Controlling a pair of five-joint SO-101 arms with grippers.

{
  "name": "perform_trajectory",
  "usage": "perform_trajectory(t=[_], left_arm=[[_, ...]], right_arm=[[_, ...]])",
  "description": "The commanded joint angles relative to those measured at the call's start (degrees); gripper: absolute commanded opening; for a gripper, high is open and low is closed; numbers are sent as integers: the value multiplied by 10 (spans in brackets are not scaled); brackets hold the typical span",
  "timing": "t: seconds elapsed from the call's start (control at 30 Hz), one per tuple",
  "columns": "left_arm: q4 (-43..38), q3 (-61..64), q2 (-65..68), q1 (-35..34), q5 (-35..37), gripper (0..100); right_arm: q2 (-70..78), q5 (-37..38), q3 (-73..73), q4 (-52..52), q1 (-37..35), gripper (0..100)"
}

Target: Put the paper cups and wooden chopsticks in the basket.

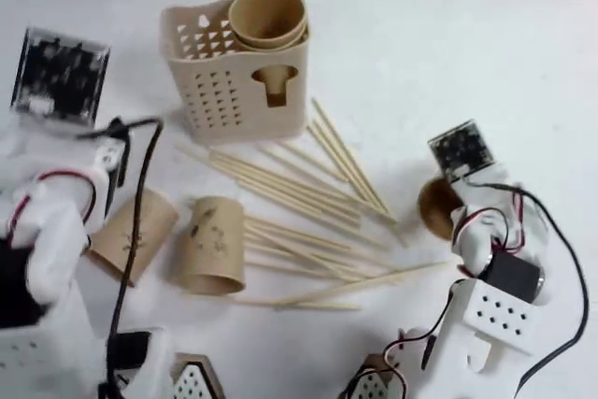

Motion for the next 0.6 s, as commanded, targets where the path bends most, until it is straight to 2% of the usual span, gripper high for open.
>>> perform_trajectory(t=[0.0, 0.13, 0.33, 0.57], left_arm=[[-81, 122, -87, -39, 5, 139], [-143, 249, -155, -64, 5, 139], [-206, 387, -215, -78, 5, 139], [-295, 531, -260, -130, 10, 139]], right_arm=[[-2, -37, -93, 41, -7, 19], [-2, -72, -168, 83, -15, 19], [-1, -116, -256, 150, -72, 19], [25, -198, -359, 167, -131, 19]])
